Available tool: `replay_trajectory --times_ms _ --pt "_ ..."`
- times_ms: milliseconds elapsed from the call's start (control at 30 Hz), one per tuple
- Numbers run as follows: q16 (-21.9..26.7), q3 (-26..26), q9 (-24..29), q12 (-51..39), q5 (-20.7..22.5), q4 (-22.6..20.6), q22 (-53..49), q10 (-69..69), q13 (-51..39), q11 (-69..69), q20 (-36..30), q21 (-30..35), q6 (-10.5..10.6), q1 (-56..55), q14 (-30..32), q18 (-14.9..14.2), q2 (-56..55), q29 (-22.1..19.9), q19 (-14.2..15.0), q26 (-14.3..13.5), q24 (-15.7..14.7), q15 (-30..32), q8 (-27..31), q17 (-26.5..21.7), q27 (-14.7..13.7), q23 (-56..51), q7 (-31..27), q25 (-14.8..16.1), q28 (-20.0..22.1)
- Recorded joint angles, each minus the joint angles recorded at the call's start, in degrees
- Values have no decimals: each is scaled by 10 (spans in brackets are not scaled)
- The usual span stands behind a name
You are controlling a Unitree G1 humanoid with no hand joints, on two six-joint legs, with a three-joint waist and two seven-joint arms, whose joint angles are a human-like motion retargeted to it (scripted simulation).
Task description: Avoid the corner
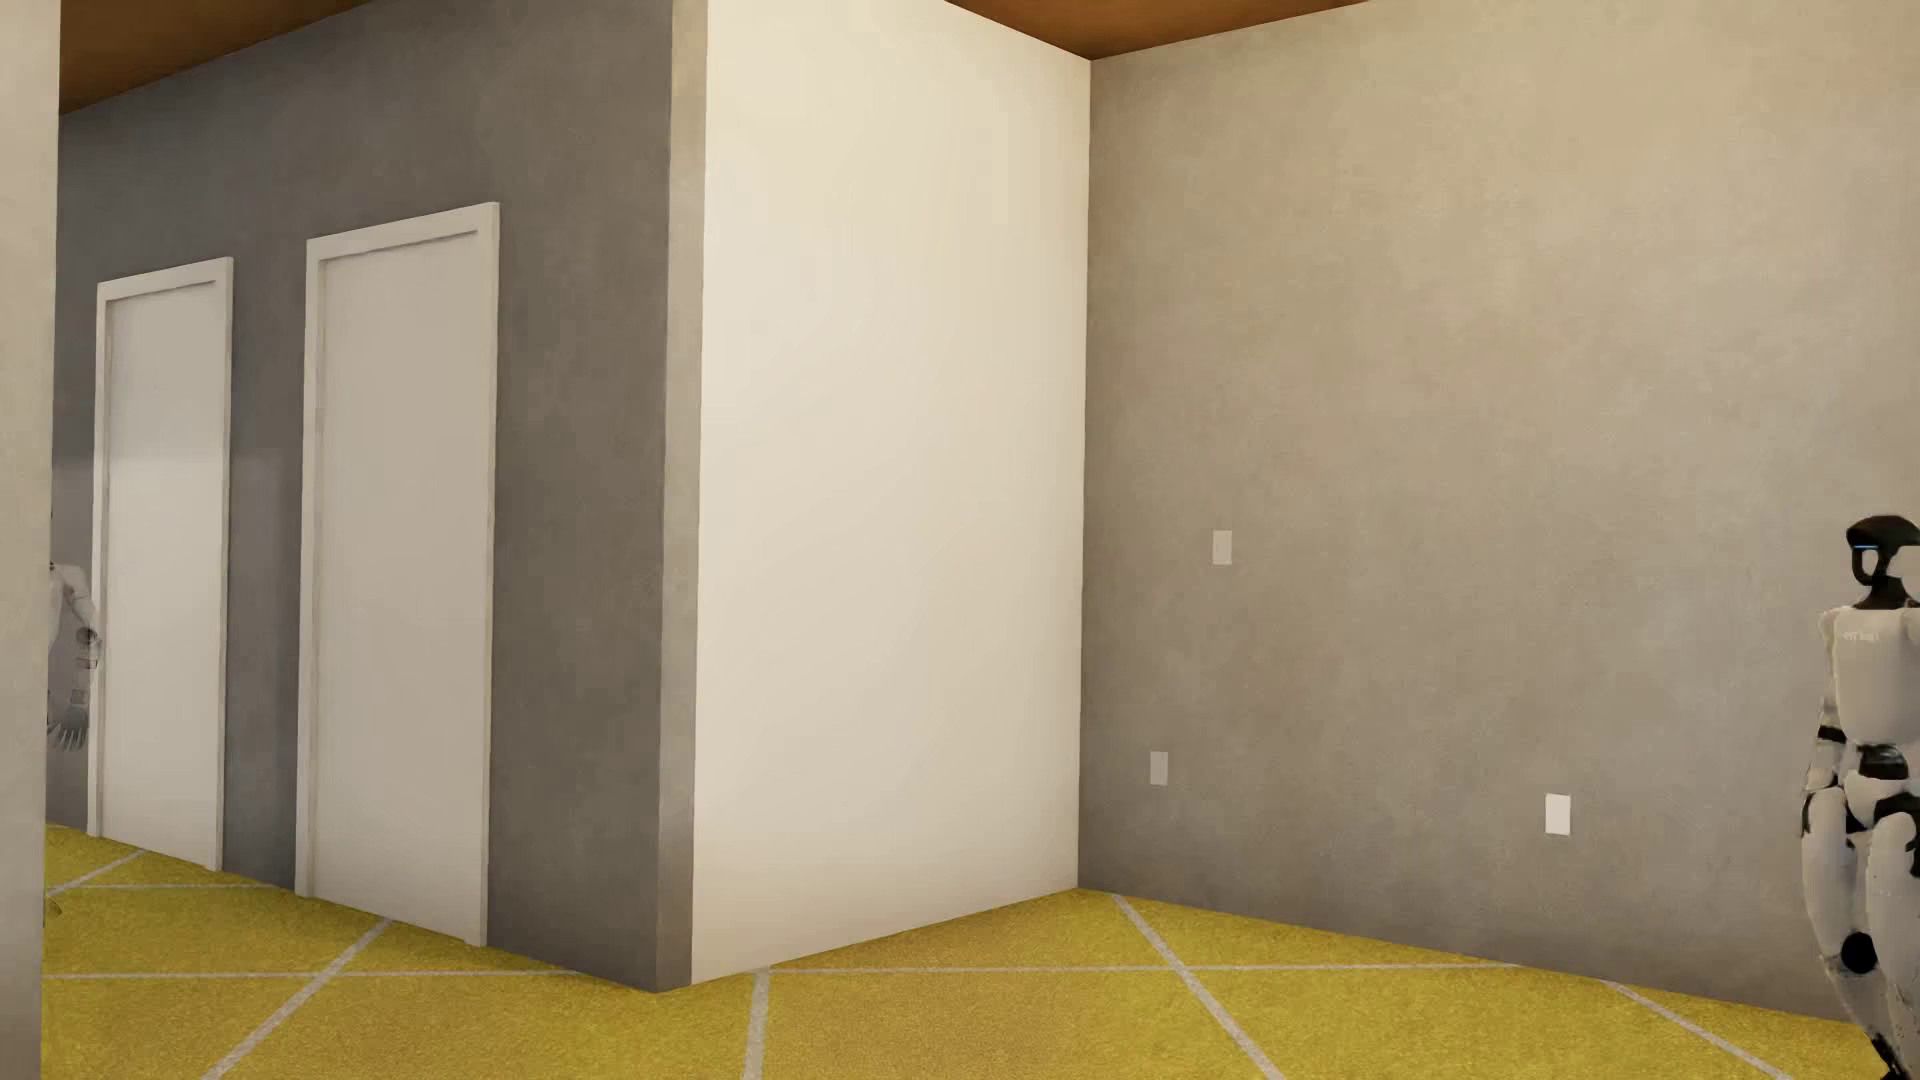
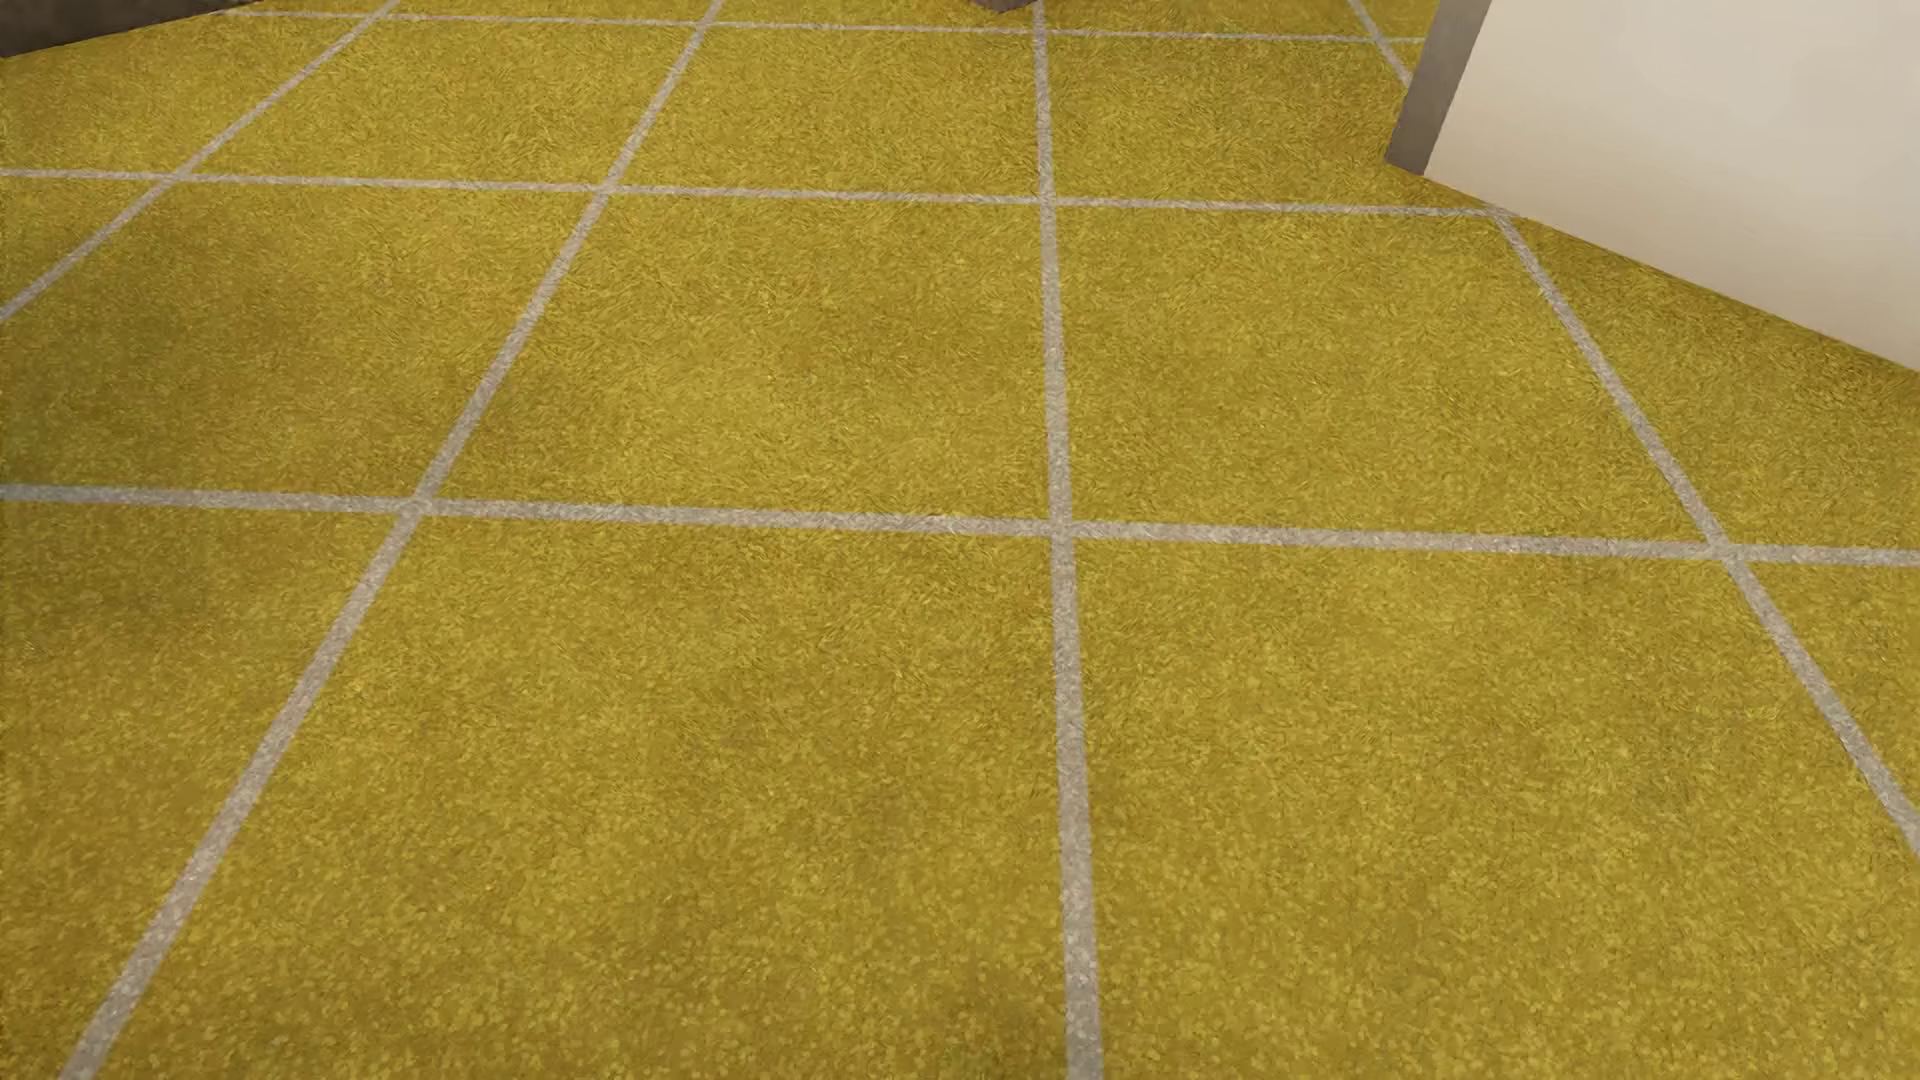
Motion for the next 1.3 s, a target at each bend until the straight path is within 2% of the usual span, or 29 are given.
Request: replay_trajectory --times_ms 33,67,100,167,267,367,467,500,533,600,633,667,767,867,933,967,1000,1033,1067,1100,1133,1167,1200,1233,1267,1300 --pt "2 -22 -1 -7 9 -2 -5 200 -3 -30 18 -3 0 -19 -53 0 9 0 0 0 0 3 0 0 0 17 0 0 0" --pt "9 -21 3 -17 7 -2 -9 202 -4 -18 48 -16 -1 -17 -66 0 12 0 0 0 0 13 0 0 0 15 0 0 0" --pt "17 -16 2 -28 10 1 -23 207 -5 -22 47 -22 -2 -18 -74 0 14 0 0 0 0 15 0 -1 0 14 0 0 0" --pt "22 -14 3 -52 14 1 -34 208 -32 -28 41 14 -2 -21 -78 0 14 0 0 0 0 24 0 -4 0 30 0 0 0" --pt "13 -17 2 -70 18 4 -46 205 -43 -33 52 0 3 -16 -80 0 0 0 0 0 0 59 0 -6 0 6 0 0 0" --pt "8 -23 4 -76 20 5 -41 199 -50 -30 60 -6 5 1 -88 0 2 0 0 0 0 63 0 2 0 -10 0 0 0" --pt "13 -31 9 -72 21 -2 -45 202 -53 -23 54 -4 1 -17 -112 0 -12 0 0 0 0 89 0 8 0 -20 0 0 0" --pt "14 -17 11 -65 27 -1 -43 215 -51 -22 53 14 2 -25 -124 0 -11 0 0 0 0 95 0 7 0 -24 0 0 0" --pt "14 -16 16 -55 28 -7 -39 238 -48 -22 65 10 -1 -44 -144 0 -4 0 0 0 0 89 0 8 0 -22 0 0 0" --pt "18 -5 42 -45 38 8 -30 357 -55 -23 55 38 9 -103 -142 0 31 0 0 0 0 69 0 -6 0 -23 0 0 0" --pt "16 3 52 -41 35 3 -30 409 -49 -24 49 31 9 -136 -148 0 45 0 0 0 0 58 0 -23 0 -63 0 0 0" --pt "17 27 51 -31 25 3 -27 444 -56 -27 46 42 2 -166 -150 0 56 0 0 0 0 45 0 -27 0 -61 0 0 0" --pt "29 77 59 -12 6 4 -12 395 -88 -38 41 22 -19 -247 -114 0 88 0 0 0 0 7 0 -17 0 -44 0 0 0" --pt "30 89 73 -1 3 13 29 323 -111 -47 44 16 -18 -299 -60 0 165 0 0 0 0 -58 0 -17 0 -45 0 0 0" --pt "30 104 77 2 0 13 49 294 -124 -50 49 20 -19 -318 -57 0 208 0 0 0 0 -72 0 -17 0 -31 0 0 0" --pt "32 122 75 1 1 27 54 311 -126 -59 46 29 -20 -325 -64 0 225 0 0 0 0 -61 0 -16 0 -20 0 0 0" --pt "32 132 69 1 -13 12 59 330 -117 -52 41 54 -26 -334 -65 0 235 0 0 0 0 -47 0 -26 0 -37 0 0 0" --pt "30 147 61 2 -29 6 64 373 -107 -33 44 24 -33 -350 -83 0 227 0 0 0 0 -14 0 -12 0 -11 0 0 0" --pt "38 151 62 8 -40 -1 55 402 -99 -2 40 60 -43 -334 -103 0 232 0 0 0 0 40 0 -12 0 -3 0 0 0" --pt "33 148 58 -2 -48 -10 70 420 -80 55 28 59 -43 -315 -124 0 216 0 0 0 0 135 0 -14 0 -5 0 0 0" --pt "30 137 47 -3 -49 -8 71 425 -66 158 30 66 -35 -295 -148 0 162 0 0 0 0 231 0 -15 0 2 0 0 0" --pt "30 127 68 -9 -66 -30 58 417 -60 283 42 70 -40 -248 -168 0 109 0 0 0 0 287 0 -11 0 4 0 0 0" --pt "23 85 77 -16 -69 -50 44 402 -46 403 44 57 -40 -213 -182 0 45 0 0 0 0 285 0 -14 0 -7 0 0 0" --pt "26 57 85 -24 -59 -48 36 376 -39 475 35 72 -29 -158 -189 0 -7 0 0 0 0 271 0 -19 0 0 0 0 0" --pt "28 25 82 -28 -47 -43 14 346 -26 490 38 59 -19 -112 -193 0 -70 0 0 0 0 269 0 -14 0 6 0 0 0" --pt "27 -19 88 -36 -44 -46 -3 308 -15 445 38 29 -14 -64 -189 0 -119 0 0 0 0 290 0 -11 0 0 0 0 0"
